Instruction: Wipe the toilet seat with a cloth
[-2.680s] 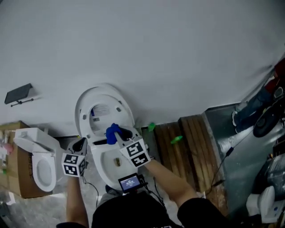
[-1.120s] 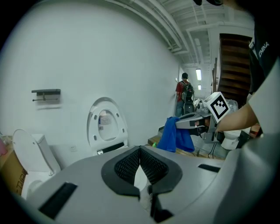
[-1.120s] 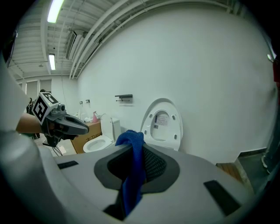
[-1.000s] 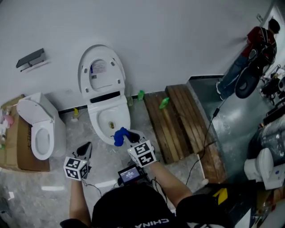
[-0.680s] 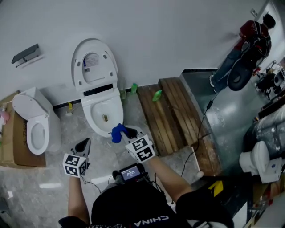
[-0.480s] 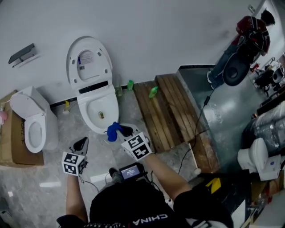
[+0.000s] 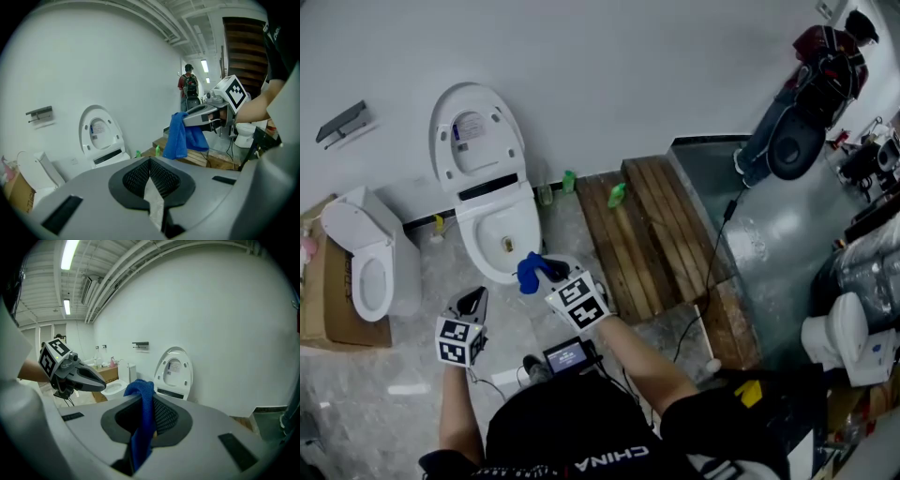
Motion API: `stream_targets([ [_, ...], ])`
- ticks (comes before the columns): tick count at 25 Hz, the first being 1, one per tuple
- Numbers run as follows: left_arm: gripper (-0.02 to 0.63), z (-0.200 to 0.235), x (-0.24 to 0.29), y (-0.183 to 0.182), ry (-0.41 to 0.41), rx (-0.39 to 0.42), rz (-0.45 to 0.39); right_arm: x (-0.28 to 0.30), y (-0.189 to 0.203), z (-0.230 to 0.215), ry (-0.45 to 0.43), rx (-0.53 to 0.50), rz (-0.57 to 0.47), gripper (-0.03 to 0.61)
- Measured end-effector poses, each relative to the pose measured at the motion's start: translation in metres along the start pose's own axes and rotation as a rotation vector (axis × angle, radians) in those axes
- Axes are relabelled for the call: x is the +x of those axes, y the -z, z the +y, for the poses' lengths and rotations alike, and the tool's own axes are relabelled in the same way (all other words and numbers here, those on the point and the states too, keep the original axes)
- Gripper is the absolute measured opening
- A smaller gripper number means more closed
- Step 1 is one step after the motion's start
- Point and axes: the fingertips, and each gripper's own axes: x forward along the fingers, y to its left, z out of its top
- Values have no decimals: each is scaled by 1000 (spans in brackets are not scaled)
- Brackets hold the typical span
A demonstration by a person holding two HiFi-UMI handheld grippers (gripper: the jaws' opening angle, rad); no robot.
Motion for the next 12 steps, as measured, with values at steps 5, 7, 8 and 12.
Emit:
stream_targets([
  [5, 11, 2, 5, -14, -29, -3, -22, 1, -2, -6, -24, -18, -4, 46],
  [7, 11, 4, 7, -17, -40, -12, -29, 3, -5, -8, -31, -21, -9, 46],
  [8, 11, 5, 8, -19, -44, -19, -32, 4, -7, -8, -33, -23, -11, 46],
  [12, 11, 3, 11, -23, -42, -27, -49, 5, -7, -10, -41, -41, -11, 46],
])
